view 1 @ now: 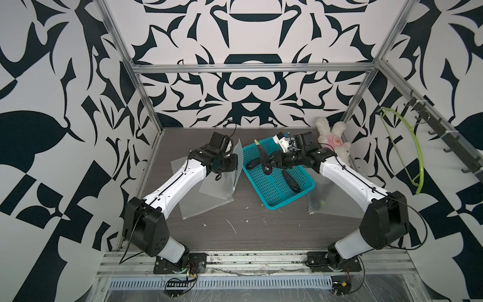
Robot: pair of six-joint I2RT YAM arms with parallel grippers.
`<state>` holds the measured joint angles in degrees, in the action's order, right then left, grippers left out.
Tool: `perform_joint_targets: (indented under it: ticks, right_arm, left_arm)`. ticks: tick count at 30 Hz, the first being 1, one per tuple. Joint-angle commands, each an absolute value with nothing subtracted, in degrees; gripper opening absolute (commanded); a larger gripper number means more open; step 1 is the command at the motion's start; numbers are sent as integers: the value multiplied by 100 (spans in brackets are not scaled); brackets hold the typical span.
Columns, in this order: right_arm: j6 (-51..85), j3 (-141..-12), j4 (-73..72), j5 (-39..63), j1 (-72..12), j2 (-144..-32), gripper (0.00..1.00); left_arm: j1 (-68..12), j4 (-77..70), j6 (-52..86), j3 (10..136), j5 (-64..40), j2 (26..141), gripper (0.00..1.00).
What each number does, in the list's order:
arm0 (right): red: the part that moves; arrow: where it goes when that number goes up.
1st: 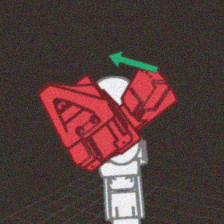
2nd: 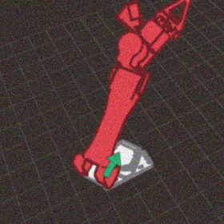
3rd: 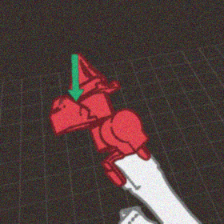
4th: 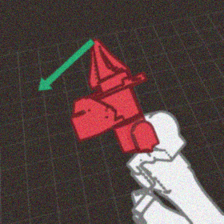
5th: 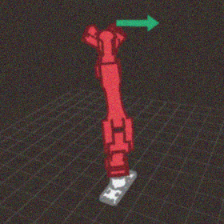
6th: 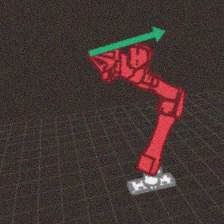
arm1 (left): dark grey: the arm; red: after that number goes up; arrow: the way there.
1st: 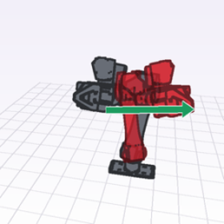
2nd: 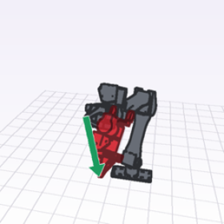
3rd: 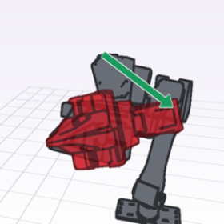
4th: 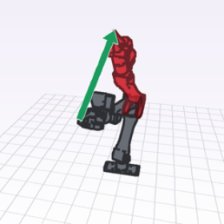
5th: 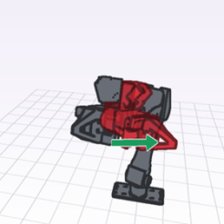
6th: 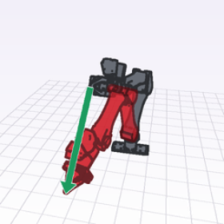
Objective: Place the eggplant in a zip-top bag and seal the zipper
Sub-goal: Pick up the eggplant from the basket, then place the eggplant in the zipper food storage bag.
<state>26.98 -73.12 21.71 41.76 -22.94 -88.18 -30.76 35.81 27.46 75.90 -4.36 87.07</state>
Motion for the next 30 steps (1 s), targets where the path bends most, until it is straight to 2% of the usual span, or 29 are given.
perform_joint_targets:
  ticks: [1,8,21,30]
  right_arm:
    - [3063,-7512,1758,4581,-2516,-8599,38]
    - [3531,-7453,888,4118,-2825,-8400,39]
    - [4149,-7385,-1472,3074,-3252,-8880,40]
    - [3938,-7121,-2297,2753,-3572,-9341,40]
  left_arm:
    - [-3134,3485,2775,7749,-520,8789,0]
    - [-3234,3452,2804,7778,-528,8803,0]
    - [-3311,3404,2916,7647,-562,8598,0]
    - [-3283,3318,2979,7618,-727,8390,0]
